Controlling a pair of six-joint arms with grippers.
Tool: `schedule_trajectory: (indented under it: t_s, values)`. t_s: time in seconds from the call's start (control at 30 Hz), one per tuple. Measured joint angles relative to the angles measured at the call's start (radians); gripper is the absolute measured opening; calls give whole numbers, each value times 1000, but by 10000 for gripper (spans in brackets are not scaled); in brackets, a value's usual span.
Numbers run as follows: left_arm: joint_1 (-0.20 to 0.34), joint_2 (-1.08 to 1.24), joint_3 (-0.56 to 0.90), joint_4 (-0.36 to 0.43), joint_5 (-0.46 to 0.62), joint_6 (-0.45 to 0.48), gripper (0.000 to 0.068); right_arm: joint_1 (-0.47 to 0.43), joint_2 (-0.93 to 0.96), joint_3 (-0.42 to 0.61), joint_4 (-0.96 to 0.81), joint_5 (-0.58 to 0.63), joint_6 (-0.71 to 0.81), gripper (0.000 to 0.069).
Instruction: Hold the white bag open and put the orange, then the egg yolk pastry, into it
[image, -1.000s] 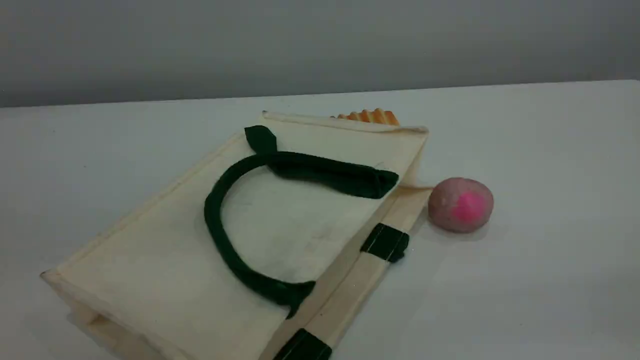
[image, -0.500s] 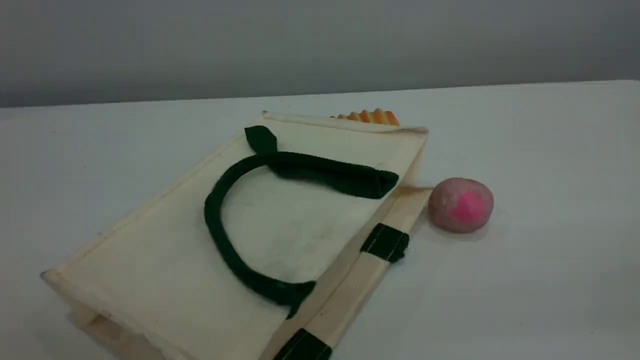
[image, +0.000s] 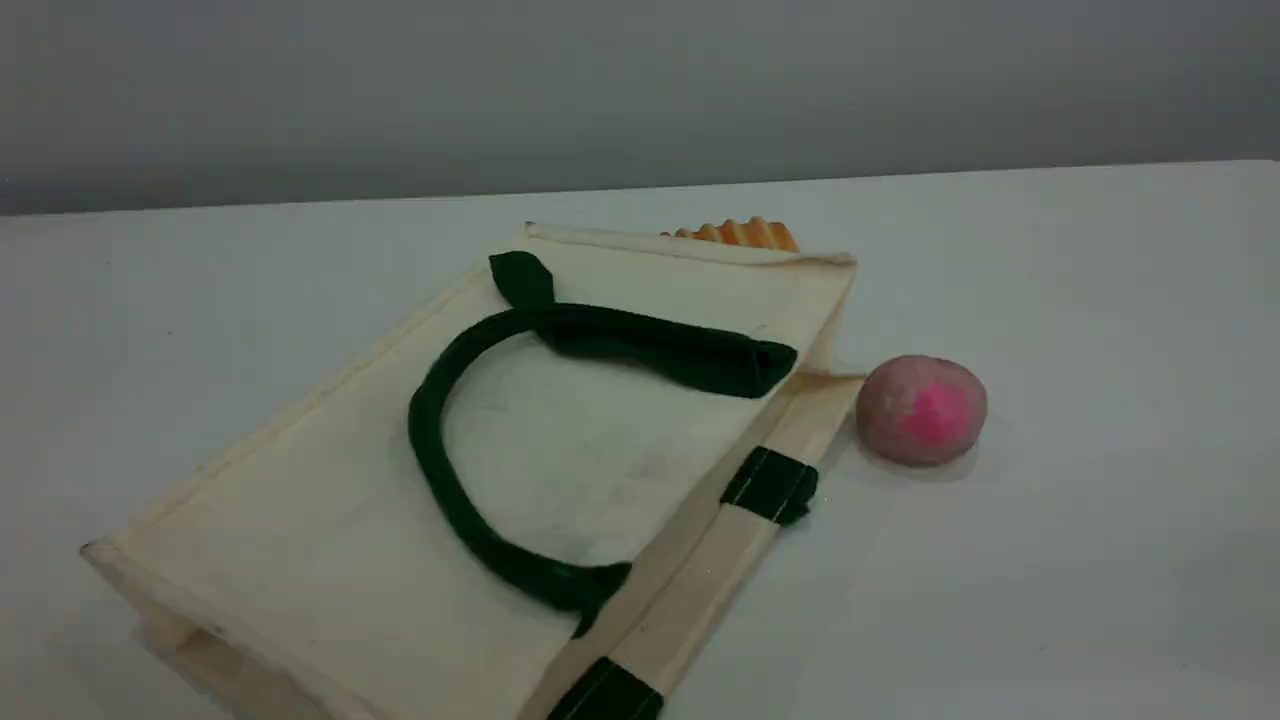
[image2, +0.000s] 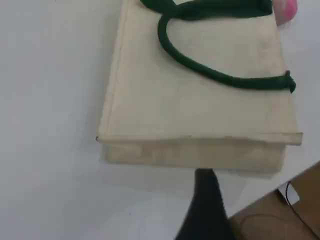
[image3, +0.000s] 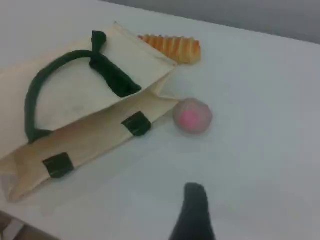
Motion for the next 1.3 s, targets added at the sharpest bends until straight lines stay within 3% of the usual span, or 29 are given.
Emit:
schedule_trajectory:
  t_s: [0.2,0.4,0.5,0.6,0.73,0.8,0.87,1.3]
  values:
    - [0,0,0,0,1,1,485,-11,-4,0,0,0,0,529]
    - [13,0,0,1,2,3,485,-202,-5,0,12,-2,0,529]
    - [68,0,0,1,2,4,485,-339,-5,0,12,-2,0,529]
    - [157,0,0,1,2,5,485,-471,-15,0,12,-2,0,529]
    - [285,0,0,1,2,5,484,-576,-73,0,12,-1,0,529]
    - [342,-1,0,2,2,5,484,-597,-97,0,12,0,0,529]
    - [367,-2,0,3,1,5,484,-597,-98,0,12,0,0,529]
    - [370,-100,-1,3,3,6,484,-597,-96,-1,13,0,0,529]
